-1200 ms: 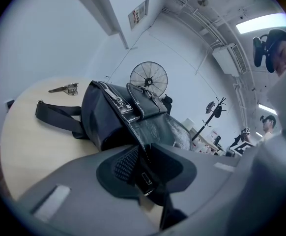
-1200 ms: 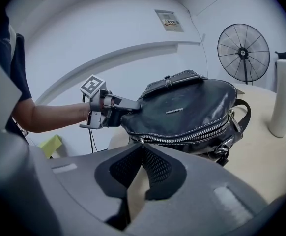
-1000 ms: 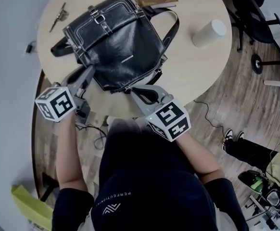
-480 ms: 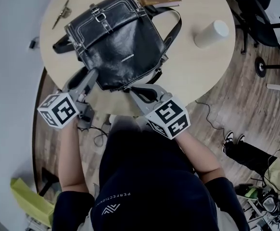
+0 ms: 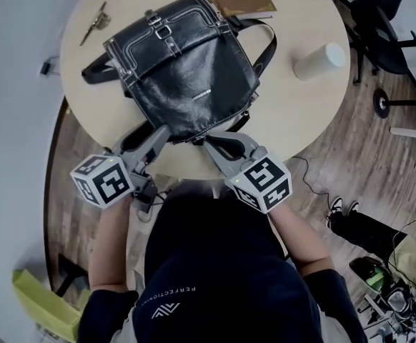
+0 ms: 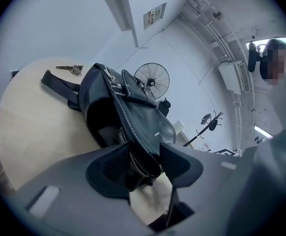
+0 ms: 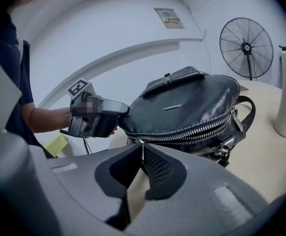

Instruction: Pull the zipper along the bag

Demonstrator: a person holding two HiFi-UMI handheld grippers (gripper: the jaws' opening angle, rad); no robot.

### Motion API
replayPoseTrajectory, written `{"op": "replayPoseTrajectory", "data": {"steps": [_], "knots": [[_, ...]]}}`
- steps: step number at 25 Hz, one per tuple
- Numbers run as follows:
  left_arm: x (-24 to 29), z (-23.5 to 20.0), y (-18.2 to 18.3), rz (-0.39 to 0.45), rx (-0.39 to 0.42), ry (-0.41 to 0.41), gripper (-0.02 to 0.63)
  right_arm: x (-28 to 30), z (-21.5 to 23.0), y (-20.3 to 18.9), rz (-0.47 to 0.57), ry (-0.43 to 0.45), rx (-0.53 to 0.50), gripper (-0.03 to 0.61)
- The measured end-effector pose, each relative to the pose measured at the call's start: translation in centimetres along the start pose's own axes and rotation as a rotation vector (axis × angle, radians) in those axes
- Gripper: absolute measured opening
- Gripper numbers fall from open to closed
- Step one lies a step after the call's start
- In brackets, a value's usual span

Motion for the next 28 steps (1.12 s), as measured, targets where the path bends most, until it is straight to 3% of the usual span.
{"op": "replayPoseTrajectory", "data": {"steps": [3,7,12,16,18,28], "knots": [[0.2,0.0,-0.1,0.015,-0.038,-0.034,0.185,-0.1,0.2,0.0,0.004,0.006,-0.023,0.014],[0.2,-0.4,-0.3,0.022,-0.058,-0.019,0.142,-0.4,0.1,0.1,0.008,0.038,-0.058,0.014],[-0.2,-1.1,-1.0,0.061,-0.088,0.035,0.116,-0.9,0.5,0.3,-0.014,0.099,-0.117,0.012],[-0.3,-0.8,-0.5,0.081,-0.038,0.087,0.110,-1.4,1.7,0.4,-0.022,0.139,-0.138,0.012],[-0.5,-1.0,-0.9,0.087,-0.062,0.124,0.110,-1.8,2.2,0.4,-0.024,0.159,-0.140,0.012],[-1.0,-1.4,-1.5,0.186,-0.090,0.223,0.106,-3.9,6.1,0.2,-0.040,0.164,-0.144,0.012]]}}
Point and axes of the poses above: the fingertips, and each gripper's own axes: x forward along the fingers, z to its right, y out of its top, the point moved 4 cm from there along -x, backward along the fingers, and after that the axes turned 8 degrees about -x, right-handed, at the moved point
